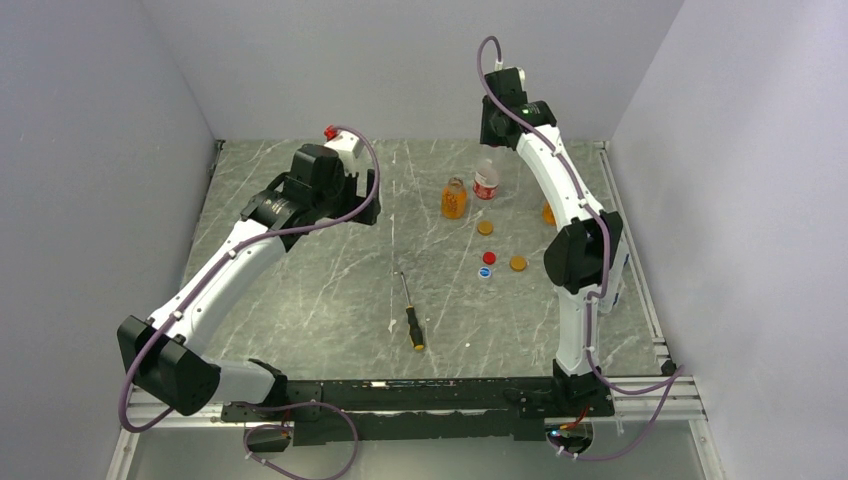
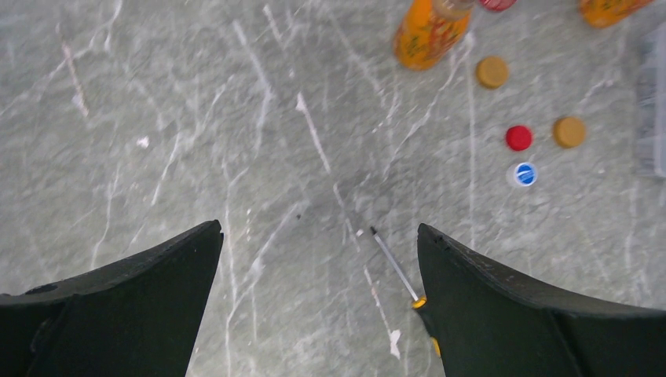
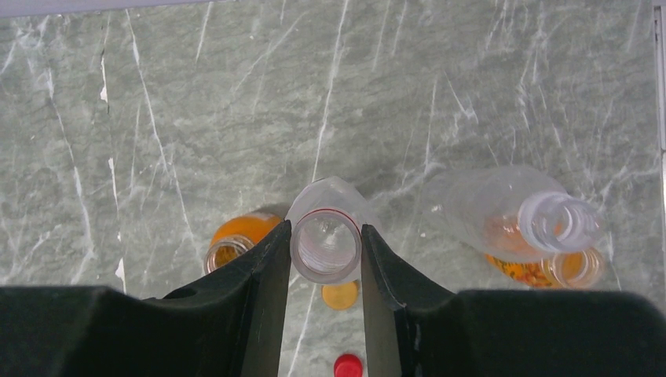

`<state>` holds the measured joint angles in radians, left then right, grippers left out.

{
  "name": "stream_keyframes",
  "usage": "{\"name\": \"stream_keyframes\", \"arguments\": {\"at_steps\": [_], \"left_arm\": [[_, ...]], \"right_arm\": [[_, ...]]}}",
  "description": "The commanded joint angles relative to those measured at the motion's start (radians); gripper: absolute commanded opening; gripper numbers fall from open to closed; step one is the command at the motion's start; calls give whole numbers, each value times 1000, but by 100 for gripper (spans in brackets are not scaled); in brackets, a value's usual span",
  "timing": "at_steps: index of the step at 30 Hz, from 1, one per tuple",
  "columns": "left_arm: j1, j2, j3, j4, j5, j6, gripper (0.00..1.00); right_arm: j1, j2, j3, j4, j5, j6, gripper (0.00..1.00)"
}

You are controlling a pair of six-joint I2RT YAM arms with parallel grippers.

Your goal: Screw on the bottle caps

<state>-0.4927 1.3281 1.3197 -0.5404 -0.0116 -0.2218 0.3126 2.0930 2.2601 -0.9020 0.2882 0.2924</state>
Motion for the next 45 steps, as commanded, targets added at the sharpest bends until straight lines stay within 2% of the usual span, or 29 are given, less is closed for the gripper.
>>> {"name": "stream_keyframes", "arguments": {"at_steps": [1,7,11,13,19,26,34,43,45], "left_arm": [[-14,-34,-85,264,143,39,99],[-55,-48,-179,501,244,137,99],[-78,-48,-228,644,298,228,99],[-79,-42,-235,674,332,286,99],[-79,-82,-338,827,475,397,99],[-79,-109,-399,877,708,412,99],[-88,-104,-417,889,667,417,99],[-126,-82,-425,899,538,455,100],[-130,-76,-423,894,528,454,92]], "right_arm": [[-1,-165,4,-57,11,45,0],[3,-327,-110,-96,-42,70,0],[11,-444,-225,-65,-243,96,0],[29,-501,-288,-36,-344,109,0],[96,-620,-415,27,-496,156,0],[158,-640,-438,76,-560,174,0],[189,-633,-425,93,-573,205,0],[200,-644,-437,130,-578,261,0],[199,-645,-437,132,-578,264,0]]}}
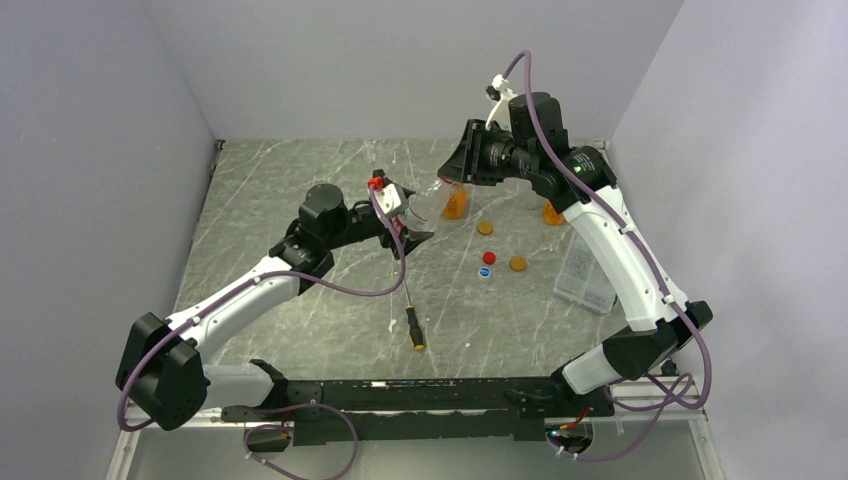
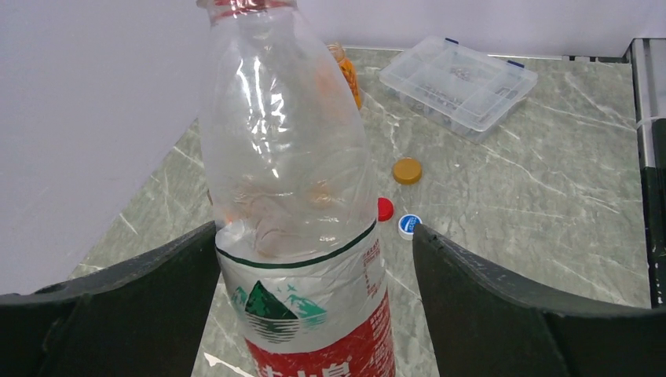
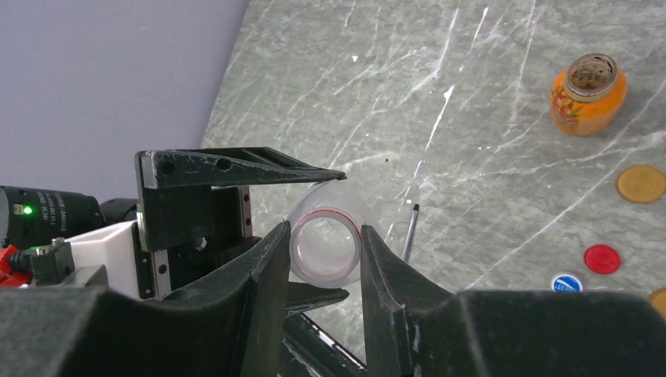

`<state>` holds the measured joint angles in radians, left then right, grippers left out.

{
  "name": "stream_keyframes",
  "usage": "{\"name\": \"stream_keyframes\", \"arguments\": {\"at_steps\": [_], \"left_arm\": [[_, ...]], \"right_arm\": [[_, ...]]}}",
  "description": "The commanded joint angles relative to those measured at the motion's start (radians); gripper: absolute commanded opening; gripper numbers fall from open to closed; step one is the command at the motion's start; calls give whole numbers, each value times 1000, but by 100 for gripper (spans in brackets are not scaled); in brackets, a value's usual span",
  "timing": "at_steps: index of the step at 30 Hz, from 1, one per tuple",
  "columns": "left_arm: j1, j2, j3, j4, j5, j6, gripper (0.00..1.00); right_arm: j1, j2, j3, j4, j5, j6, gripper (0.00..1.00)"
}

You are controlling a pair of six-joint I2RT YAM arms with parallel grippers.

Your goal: Screw on the bottle caps

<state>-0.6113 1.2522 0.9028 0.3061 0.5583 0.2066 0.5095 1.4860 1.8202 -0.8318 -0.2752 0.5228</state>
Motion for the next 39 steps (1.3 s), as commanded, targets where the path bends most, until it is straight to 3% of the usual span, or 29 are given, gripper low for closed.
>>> {"name": "stream_keyframes", "arguments": {"at_steps": [1,10,12,13,16,17,18,22,25,29,39], "left_arm": [[-11,3,-4,45,-53,23,87],[-11,21,21,2,-115,-25,54],[-11,10,18,-3,-130,-39,51],[-10,3,18,-15,-138,-38,50],[-3,-19,21,-75,-151,-36,48],[4,-28,22,-95,-160,-42,48],[14,-36,25,-118,-167,-51,48],[99,-82,25,-198,-136,-103,48],[132,-125,31,-273,-135,-103,48],[139,-180,39,-343,-136,-93,48],[139,-253,4,-397,-107,-72,49]], "right_arm": [[3,-37,2,63,-14,34,0],[3,-56,-26,83,-13,43,3],[3,-67,-46,91,5,42,24],[3,-78,-60,97,21,40,44],[3,-113,-90,90,91,26,86],[3,-125,-99,79,130,20,97],[2,-140,-111,68,169,13,99],[1,-208,-211,45,358,-7,100],[1,-251,-388,77,485,15,100],[-2,-224,-545,119,528,18,99],[-7,-4,-760,332,570,48,71]]}}
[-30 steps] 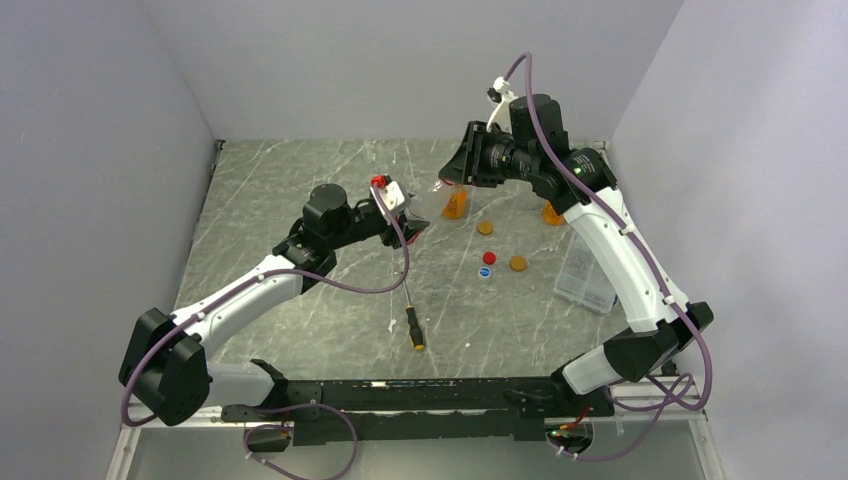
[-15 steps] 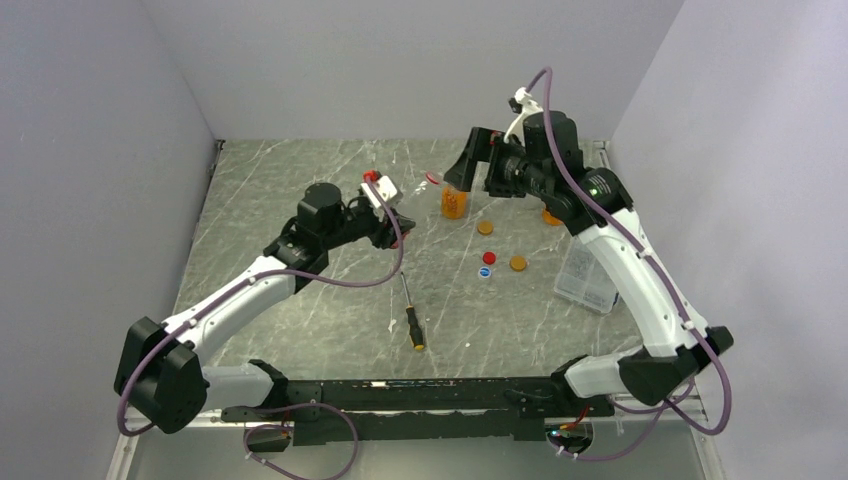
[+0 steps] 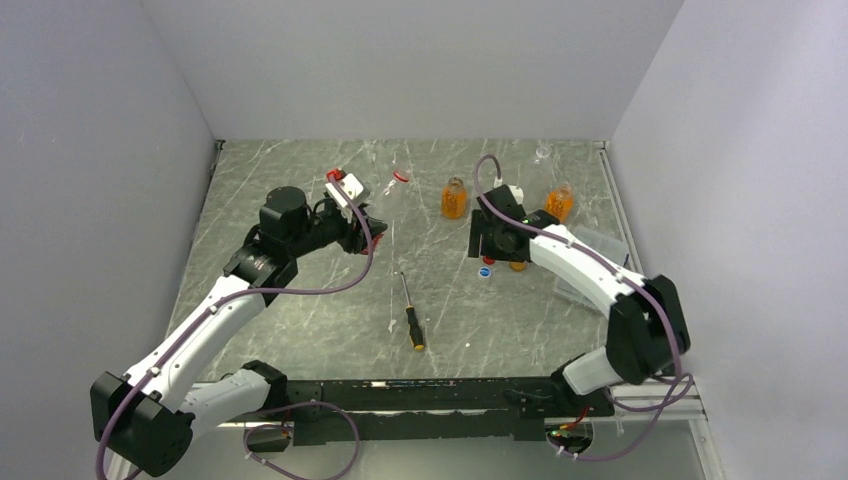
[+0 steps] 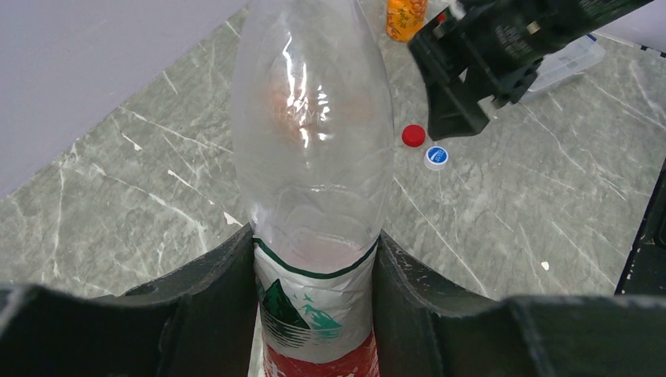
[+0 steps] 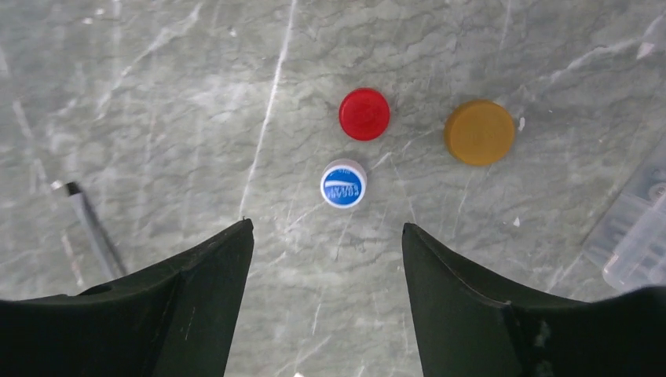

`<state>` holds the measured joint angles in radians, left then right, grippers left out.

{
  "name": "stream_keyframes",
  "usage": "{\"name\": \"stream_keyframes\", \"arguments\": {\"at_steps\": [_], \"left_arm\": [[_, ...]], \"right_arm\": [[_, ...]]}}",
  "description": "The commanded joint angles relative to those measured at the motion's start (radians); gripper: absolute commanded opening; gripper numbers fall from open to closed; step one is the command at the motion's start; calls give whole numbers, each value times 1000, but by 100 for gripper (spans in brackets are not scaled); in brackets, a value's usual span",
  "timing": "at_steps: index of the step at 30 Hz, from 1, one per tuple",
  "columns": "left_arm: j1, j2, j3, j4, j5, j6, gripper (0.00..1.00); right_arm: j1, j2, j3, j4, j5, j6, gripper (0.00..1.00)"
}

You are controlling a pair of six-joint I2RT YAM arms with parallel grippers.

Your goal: Screw on the bottle caps

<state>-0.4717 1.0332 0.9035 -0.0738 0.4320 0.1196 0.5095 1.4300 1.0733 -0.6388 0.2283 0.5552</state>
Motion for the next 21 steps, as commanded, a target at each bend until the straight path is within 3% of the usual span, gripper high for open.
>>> {"name": "stream_keyframes", "arguments": {"at_steps": [1,10,21], "left_arm": [[-1,-41,-2,-15,20,12,49],[-1,-65,-21,-17,3,26,49],[-1,-53,-21,-17,1,35,49]], "right_arm": [[-11,77,-14,152,70,11,69],[-70,239,-3,224,34,-9,55],[-84,325,2,255,19,-20,51]]}}
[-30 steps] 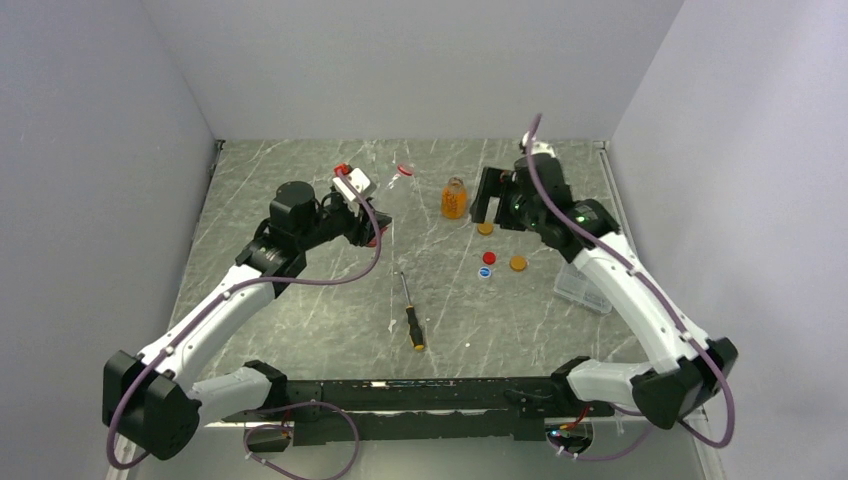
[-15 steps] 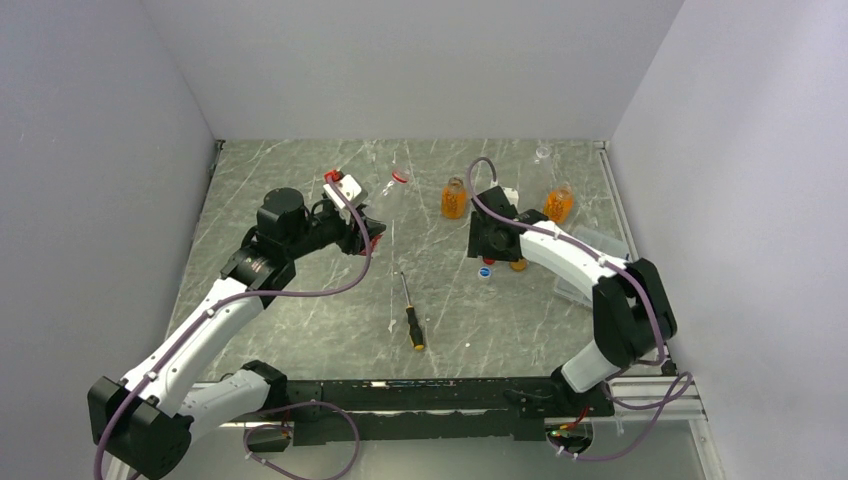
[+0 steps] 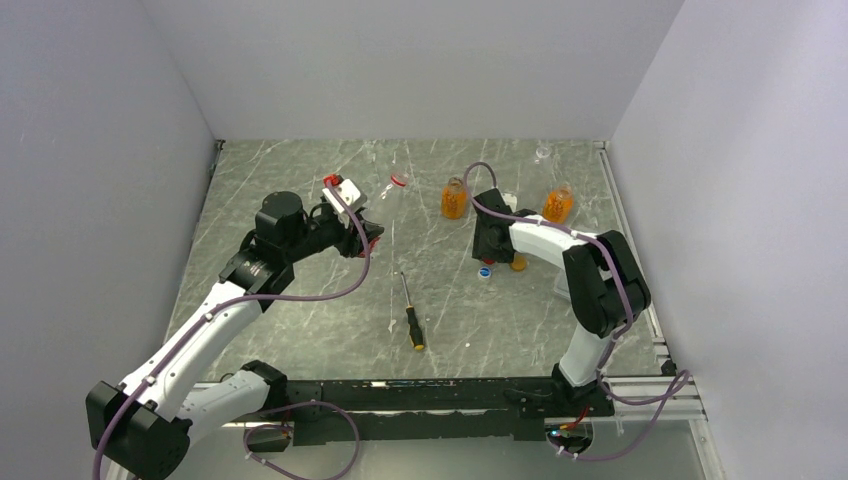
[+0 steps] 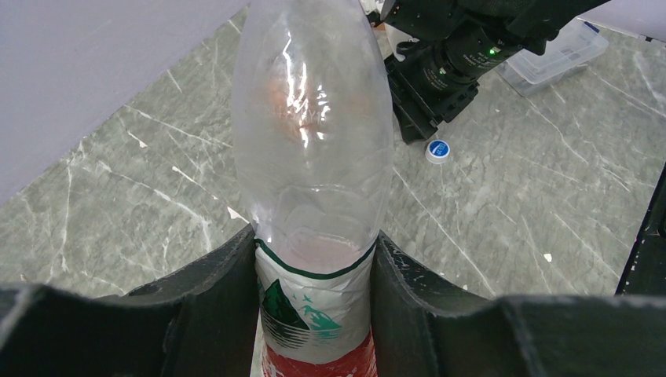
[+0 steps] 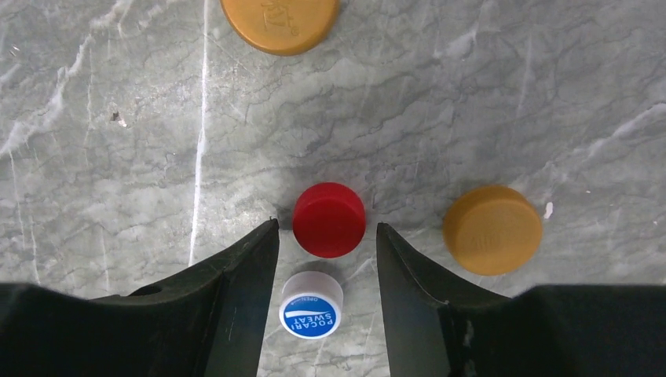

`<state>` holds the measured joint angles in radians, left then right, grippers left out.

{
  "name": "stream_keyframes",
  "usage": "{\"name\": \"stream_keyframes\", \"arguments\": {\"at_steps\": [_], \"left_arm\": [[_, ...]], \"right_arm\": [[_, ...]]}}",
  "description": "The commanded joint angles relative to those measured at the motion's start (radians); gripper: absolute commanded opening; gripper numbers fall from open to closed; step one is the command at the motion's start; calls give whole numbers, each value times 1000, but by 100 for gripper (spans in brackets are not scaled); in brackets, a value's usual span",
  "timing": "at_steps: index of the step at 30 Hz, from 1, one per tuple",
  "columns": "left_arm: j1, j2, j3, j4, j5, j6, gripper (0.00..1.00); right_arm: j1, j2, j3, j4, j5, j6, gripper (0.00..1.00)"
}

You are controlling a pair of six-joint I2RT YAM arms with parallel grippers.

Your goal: Screw on the bottle caps

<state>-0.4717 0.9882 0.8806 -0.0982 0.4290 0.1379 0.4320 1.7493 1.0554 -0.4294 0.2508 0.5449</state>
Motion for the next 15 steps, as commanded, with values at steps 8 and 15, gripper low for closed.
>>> {"name": "stream_keyframes", "arguments": {"at_steps": [8,15], "left_arm": [[-1,8,5,3,10,16,49],[-1,29,10,3,27,11,49]], "right_arm": [[-12,21,8,62,-17,-12,44],[-13,16,-3,70,-39,-21,31]]}}
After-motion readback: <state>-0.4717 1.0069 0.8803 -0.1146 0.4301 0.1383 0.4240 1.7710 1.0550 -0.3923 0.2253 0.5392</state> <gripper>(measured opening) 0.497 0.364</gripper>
